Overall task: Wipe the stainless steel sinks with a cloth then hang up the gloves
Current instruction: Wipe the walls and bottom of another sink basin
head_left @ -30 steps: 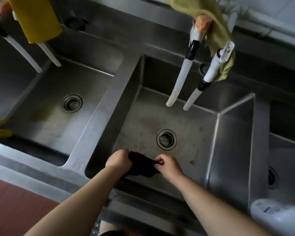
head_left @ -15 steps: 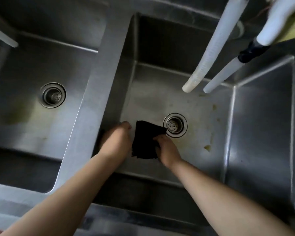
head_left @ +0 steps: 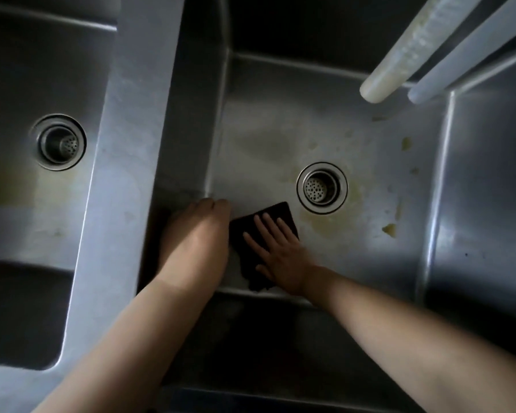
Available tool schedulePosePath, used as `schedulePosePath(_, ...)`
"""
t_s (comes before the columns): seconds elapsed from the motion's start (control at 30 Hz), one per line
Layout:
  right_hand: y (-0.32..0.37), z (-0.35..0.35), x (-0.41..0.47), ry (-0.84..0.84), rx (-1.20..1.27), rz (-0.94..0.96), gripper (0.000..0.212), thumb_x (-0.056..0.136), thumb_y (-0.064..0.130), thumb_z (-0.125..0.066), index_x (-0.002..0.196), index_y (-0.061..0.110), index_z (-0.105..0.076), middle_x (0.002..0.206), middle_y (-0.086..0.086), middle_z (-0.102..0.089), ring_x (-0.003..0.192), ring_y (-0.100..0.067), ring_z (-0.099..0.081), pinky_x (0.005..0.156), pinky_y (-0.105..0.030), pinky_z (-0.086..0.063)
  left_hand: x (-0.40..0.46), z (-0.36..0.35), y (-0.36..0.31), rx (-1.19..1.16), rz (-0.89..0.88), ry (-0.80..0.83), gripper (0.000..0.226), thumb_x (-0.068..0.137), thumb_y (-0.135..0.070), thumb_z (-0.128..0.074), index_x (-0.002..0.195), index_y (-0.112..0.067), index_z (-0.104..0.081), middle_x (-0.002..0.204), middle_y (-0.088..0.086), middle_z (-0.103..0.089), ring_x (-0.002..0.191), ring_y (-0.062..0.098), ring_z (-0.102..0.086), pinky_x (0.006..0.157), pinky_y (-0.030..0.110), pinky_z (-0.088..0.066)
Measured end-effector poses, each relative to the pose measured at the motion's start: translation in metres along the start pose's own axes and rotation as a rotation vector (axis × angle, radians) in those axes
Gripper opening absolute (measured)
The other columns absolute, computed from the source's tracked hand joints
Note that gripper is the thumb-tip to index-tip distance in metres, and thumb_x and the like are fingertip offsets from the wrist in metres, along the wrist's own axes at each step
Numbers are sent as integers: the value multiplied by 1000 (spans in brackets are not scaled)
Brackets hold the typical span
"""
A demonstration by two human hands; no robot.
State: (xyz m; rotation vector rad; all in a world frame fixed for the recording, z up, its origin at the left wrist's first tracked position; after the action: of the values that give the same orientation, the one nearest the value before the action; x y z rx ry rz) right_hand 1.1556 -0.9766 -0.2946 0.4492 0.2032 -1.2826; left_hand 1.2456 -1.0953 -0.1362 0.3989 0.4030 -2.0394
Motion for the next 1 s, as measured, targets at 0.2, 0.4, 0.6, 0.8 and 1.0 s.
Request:
schedulePosePath(0.2, 34, -15, -2, 97, 77, 235, 67, 91, 34, -46, 150, 29, -16, 153, -12, 13, 136, -36, 24, 104, -51, 25, 1, 0, 1, 9, 22, 48, 42, 79, -5, -40, 116, -10, -58, 115, 11, -62, 107, 33, -55, 88, 40, -47)
schedulePosePath(0.4, 26, -3, 19, -77, -22, 256, 65, 83, 49, -57, 143, 32, -37, 154, -6, -28, 143, -30, -16, 112, -57, -8, 4, 3, 1, -31, 50, 39, 44, 76, -10, -30, 103, -4, -64, 99, 18, -65, 92, 37, -59, 75, 42, -51)
schedulePosePath(0.6, -50, 37, 74, -153, -119, 124, 70, 81, 49, -58, 144, 29, -36, 152, -11, -32, 140, -37, -26, 111, -57, -13, 5, 3, 2, -92, 78, 48, 52, 71, -11, -22, 96, -4, -67, 91, 16, -66, 84, 37, -62, 69, 43, -55)
schedulePosePath(0.8, -147, 91, 146, -170, -109, -98, 68, 93, 45, -44, 151, 28, -12, 158, -12, -8, 145, -35, -1, 115, -48, 5, 5, 2, 2, -75, 70, 23, 50, 67, -7, -24, 85, -9, -70, 81, 10, -68, 75, 32, -65, 63, 37, -57)
schedulePosePath(1.0, -189, 113, 184, -200, -50, -345, 63, 98, 46, -31, 151, 29, -3, 159, -9, 6, 145, -29, 12, 114, -47, 9, 7, 3, 4, -73, 45, -36, 44, 67, -7, -29, 85, -11, -68, 78, 8, -67, 71, 30, -64, 61, 37, -56)
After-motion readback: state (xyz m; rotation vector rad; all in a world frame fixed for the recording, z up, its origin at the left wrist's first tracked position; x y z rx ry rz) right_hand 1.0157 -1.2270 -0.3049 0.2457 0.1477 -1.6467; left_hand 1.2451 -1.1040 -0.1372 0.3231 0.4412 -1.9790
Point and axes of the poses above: each hand's wrist, its own x-axis towards the middle knuckle, its own z-axis out of the back of the hand, y = z × x, the point moved 6 cm from there along x, towards the middle knuckle
